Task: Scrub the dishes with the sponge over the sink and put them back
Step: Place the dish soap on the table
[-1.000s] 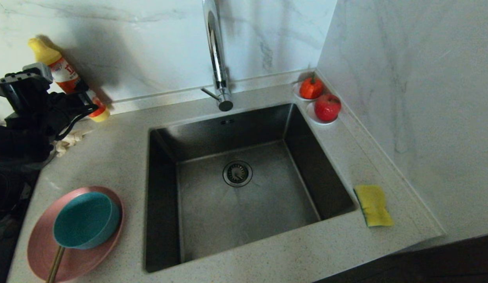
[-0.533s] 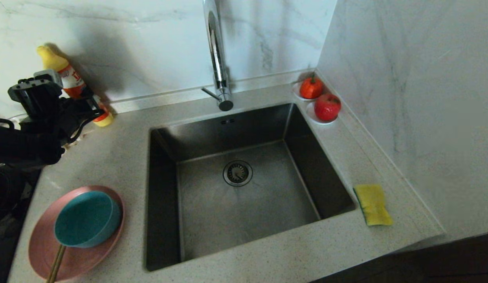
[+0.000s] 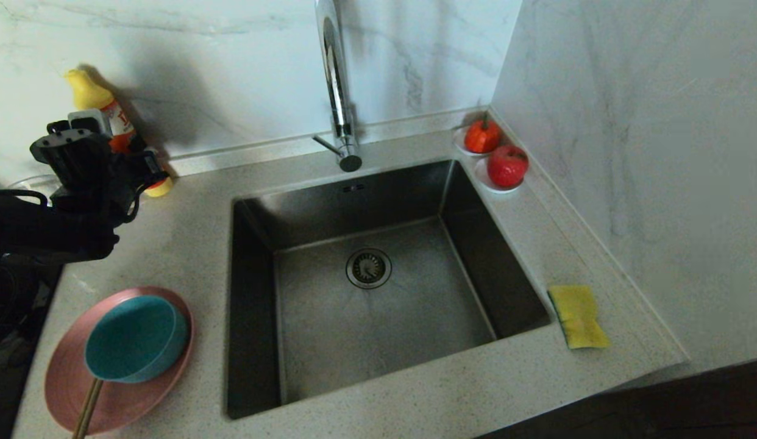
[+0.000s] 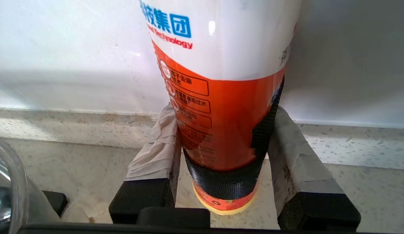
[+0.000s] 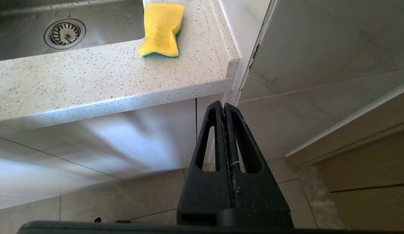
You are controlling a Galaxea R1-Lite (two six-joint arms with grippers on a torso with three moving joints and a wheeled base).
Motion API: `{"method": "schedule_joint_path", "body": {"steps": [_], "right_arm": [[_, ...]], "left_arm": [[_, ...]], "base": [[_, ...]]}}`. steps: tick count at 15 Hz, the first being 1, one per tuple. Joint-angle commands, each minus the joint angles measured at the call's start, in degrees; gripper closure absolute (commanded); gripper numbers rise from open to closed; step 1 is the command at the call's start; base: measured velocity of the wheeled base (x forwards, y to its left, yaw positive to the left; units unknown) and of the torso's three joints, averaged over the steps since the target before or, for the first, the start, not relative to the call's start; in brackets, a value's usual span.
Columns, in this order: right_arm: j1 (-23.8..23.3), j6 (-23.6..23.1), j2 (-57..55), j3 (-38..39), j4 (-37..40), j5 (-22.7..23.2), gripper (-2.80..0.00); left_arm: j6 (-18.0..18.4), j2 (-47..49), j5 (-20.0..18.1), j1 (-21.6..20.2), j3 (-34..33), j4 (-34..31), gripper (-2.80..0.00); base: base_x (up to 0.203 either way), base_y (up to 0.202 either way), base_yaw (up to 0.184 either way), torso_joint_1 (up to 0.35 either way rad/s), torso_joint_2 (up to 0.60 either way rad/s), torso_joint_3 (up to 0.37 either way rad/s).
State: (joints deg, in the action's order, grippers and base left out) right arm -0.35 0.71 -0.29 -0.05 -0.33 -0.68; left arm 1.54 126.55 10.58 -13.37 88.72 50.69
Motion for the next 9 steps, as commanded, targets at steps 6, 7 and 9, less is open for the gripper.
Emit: {"method": "schedule_joint_path", "body": {"steps": [6,7,9], "right_arm": [[0.00,0.06,-0.06,-0.04,-0.02,-0.02,0.00],[0.00,0.08,-0.06,0.03,-0.02,-0.02,0.00],[0.00,0.00,-0.06,0.05,-0.02,-0.02,0.00]], "left_arm": [[-0.81,-0.81,2.17,0.90,-1.95,0.38,0.00],[-0.83,-1.04,2.51,0.98,-1.98,0.46,0.00],[-0.84,-1.57,2.95,1.15,-2.24,0.29,0.00]], "base": [[0.000,0.000,0.000,0.000,0.00,0.000],[0.000,0.000,0.000,0.000,0.00,0.000],[0.000,0.000,0.000,0.000,0.00,0.000]]}}
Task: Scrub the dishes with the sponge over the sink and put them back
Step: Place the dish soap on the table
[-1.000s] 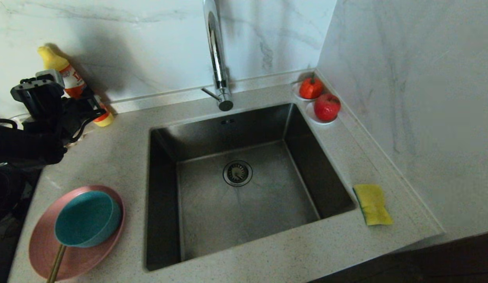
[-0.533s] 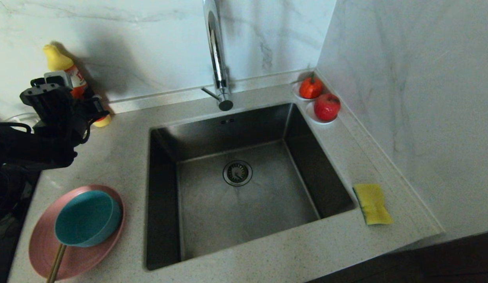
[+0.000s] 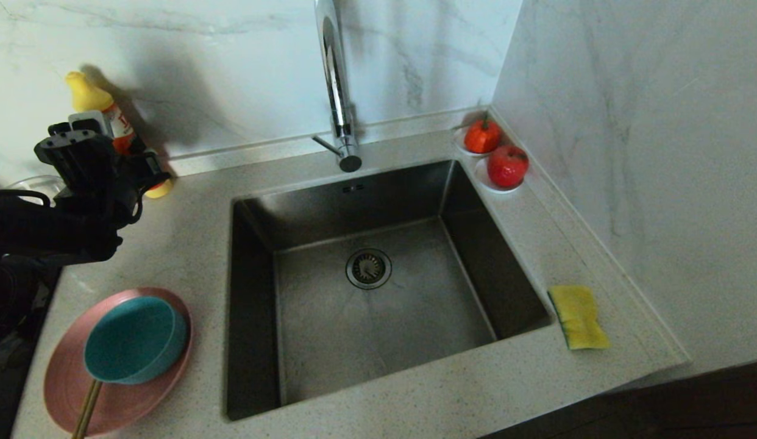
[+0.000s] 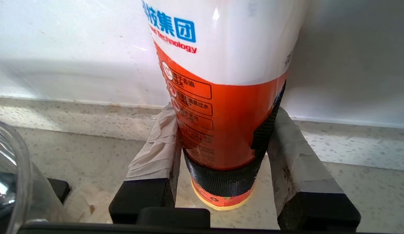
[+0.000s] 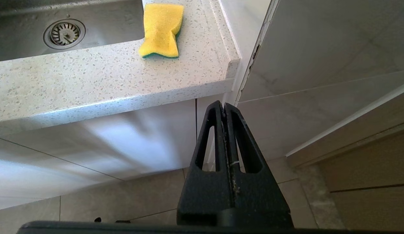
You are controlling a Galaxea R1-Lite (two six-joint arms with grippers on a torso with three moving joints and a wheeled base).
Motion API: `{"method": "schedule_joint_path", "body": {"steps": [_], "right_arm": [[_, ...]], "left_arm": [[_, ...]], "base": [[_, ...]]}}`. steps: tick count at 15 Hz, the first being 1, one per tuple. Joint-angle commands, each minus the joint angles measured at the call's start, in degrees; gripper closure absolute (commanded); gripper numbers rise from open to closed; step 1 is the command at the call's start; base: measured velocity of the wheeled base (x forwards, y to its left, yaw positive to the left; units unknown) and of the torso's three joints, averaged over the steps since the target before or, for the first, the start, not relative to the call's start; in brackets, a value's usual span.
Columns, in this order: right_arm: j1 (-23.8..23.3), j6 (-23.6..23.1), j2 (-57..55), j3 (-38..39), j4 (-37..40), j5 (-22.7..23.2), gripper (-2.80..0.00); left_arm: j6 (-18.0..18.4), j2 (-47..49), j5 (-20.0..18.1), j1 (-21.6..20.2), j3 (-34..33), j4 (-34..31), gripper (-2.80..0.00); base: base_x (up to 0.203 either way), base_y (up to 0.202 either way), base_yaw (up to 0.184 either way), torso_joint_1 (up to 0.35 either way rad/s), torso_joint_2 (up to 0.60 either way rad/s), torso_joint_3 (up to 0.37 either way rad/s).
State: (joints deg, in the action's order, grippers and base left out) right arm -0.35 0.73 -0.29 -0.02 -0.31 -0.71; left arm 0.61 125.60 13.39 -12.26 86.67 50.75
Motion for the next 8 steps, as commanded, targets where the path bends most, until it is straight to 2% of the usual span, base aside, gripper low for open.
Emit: {"method": "schedule_joint_path", "body": {"steps": [1,8], "right_arm": [[0.00,0.00,-0.06,0.00,-0.05,0.00,0.00],[0.00,-0.03,-0.06,-0.06,-0.05,0.00,0.00]], "left_arm": [[0.09,-0.62,0.14,0.05,-0.30,0.14,-2.80],[-1.80,-1.37,0.93,0.05,-0.28,0.40,-2.80]], "base": [[0.000,0.000,0.000,0.000,0.00,0.000],[0.000,0.000,0.000,0.000,0.00,0.000]]}}
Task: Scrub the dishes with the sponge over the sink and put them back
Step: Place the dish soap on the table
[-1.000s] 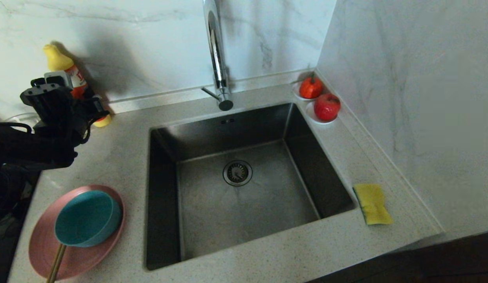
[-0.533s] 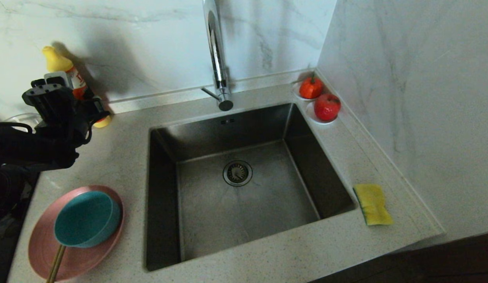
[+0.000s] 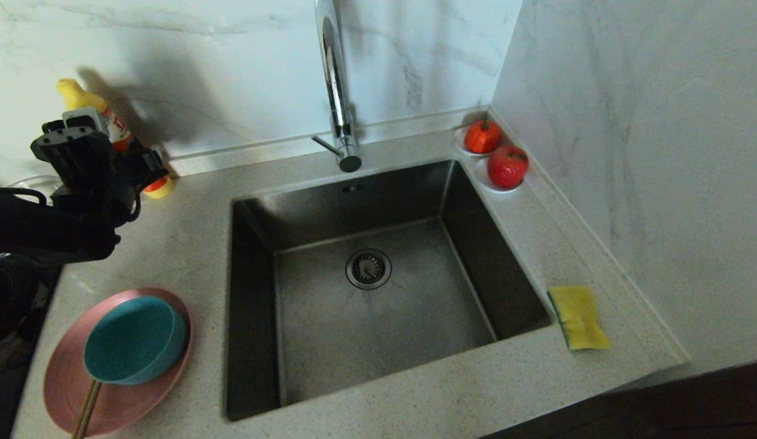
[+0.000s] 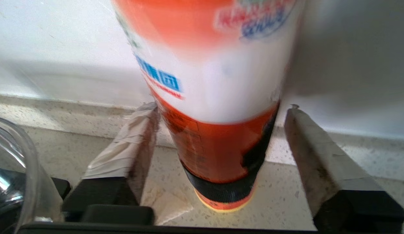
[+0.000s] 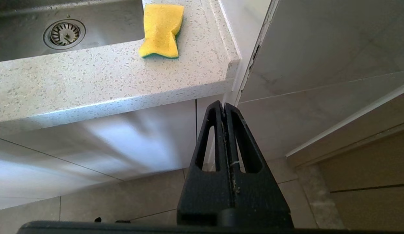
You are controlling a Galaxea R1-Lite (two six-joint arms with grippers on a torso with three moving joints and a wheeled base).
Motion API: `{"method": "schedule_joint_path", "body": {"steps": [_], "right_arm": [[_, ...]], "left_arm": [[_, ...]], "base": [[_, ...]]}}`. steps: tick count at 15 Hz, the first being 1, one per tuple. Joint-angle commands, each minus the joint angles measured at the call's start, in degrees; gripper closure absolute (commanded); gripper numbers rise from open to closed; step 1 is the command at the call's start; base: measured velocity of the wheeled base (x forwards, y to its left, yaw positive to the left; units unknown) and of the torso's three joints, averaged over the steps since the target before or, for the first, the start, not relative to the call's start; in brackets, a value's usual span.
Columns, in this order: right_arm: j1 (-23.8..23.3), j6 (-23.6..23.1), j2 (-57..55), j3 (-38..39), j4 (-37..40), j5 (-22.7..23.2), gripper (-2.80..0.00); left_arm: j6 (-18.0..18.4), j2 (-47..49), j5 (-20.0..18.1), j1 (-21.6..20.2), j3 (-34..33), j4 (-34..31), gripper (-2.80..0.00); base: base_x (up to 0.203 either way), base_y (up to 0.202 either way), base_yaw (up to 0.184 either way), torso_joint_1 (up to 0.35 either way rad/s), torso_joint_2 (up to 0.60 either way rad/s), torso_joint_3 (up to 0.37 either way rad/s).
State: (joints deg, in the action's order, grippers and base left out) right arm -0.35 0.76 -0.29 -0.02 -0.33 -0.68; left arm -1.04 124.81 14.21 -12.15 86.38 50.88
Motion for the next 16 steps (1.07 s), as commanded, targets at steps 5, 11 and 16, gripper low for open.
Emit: {"method": "schedule_joint_path", "body": {"steps": [5,11,16], "right_arm": [[0.00,-0.06,-0.06,-0.06,-0.02,-0.02,0.00],[0.00,0.01,-0.06,-0.04,-0.02,-0.02,0.00],[0.00,0.02,-0.06,-0.06,-0.02,-0.02,0.00]], "left_arm": [[-0.39,-3.59,0.03,-0.03,0.01,0.22,-2.80],[-0.49,-9.74,-0.48,0.03,0.01,-0.73,-2.80],[-0.45,-17.57,-1.43,0.12,0.23,-4.19,-2.80]], "base": [[0.000,0.000,0.000,0.000,0.00,0.000],[0.000,0.000,0.000,0.000,0.00,0.000],[0.000,0.000,0.000,0.000,0.00,0.000]]}}
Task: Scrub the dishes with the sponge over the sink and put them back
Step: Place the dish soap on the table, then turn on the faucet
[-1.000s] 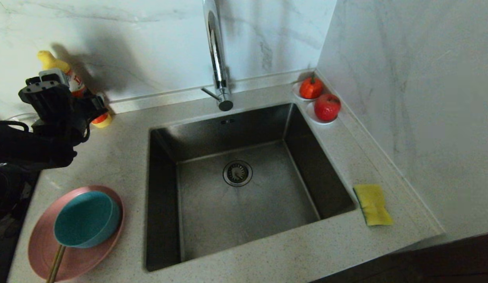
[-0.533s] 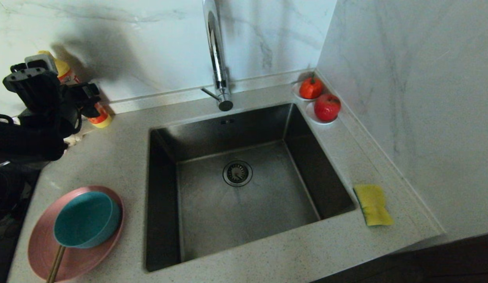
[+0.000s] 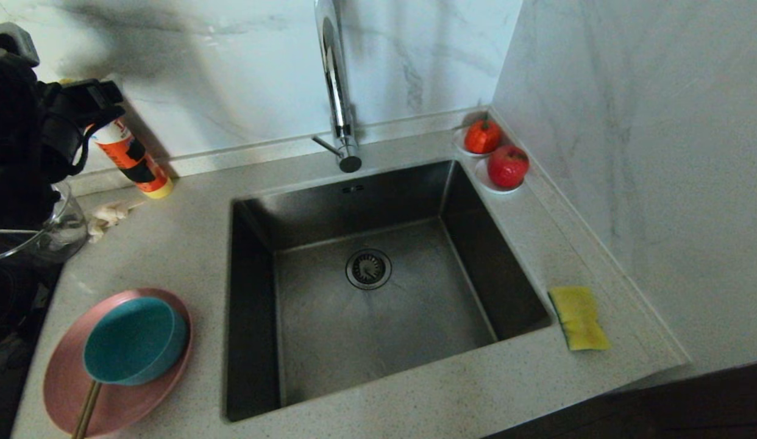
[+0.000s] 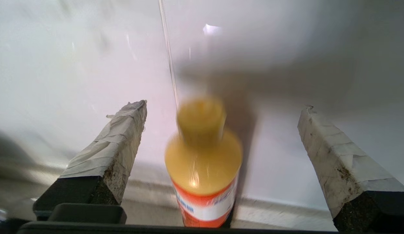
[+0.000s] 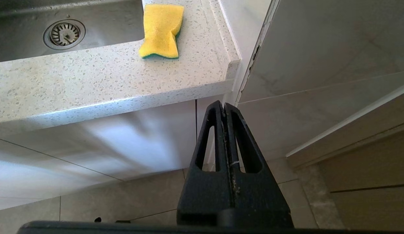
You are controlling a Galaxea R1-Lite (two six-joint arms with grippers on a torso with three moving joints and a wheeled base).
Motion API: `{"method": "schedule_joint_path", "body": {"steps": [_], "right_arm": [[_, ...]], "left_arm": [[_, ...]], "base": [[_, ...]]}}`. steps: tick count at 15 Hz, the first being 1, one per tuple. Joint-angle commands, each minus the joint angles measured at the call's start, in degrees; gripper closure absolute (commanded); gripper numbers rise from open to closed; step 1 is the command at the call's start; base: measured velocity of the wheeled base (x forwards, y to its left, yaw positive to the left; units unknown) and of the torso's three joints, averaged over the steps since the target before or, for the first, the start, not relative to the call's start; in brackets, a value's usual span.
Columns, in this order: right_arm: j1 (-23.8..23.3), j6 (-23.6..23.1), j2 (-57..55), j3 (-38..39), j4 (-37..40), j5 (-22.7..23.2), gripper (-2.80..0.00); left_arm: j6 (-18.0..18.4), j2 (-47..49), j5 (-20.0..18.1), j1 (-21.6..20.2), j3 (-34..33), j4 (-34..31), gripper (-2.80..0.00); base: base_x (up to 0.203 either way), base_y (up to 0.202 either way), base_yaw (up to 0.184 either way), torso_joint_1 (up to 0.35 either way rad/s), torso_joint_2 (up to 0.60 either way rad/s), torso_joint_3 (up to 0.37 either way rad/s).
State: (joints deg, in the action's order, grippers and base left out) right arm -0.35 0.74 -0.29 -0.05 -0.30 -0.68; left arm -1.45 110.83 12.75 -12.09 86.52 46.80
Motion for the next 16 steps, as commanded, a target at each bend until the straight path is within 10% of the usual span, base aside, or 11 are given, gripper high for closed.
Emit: {"method": "schedule_joint_path", "body": {"steps": [1,4,5,16], "right_arm": [[0.00,-0.03,-0.06,-0.04,-0.05,-0.02,0.00],[0.00,0.03,-0.06,0.03,-0.05,-0.02,0.00],[0.00,0.00,-0.06,0.01,-0.05,-0.02,0.00],[0.00,-0.02,-0.06,0.05,-0.05,-0.02,0.00]], "left_arm": [[-0.05,-5.03,0.07,0.12,0.03,-0.26,-2.80],[-0.14,-10.32,0.01,0.14,-0.18,-3.41,-2.80],[-0.24,-12.39,-0.01,0.14,-0.15,-6.44,0.00],[-18.16,-39.33,-10.71,3.90,-8.39,-46.76,0.00]], "base": [[0.000,0.000,0.000,0.000,0.00,0.000],[0.000,0.000,0.000,0.000,0.00,0.000],[0.000,0.000,0.000,0.000,0.00,0.000],[0.000,0.000,0.000,0.000,0.00,0.000]]}}
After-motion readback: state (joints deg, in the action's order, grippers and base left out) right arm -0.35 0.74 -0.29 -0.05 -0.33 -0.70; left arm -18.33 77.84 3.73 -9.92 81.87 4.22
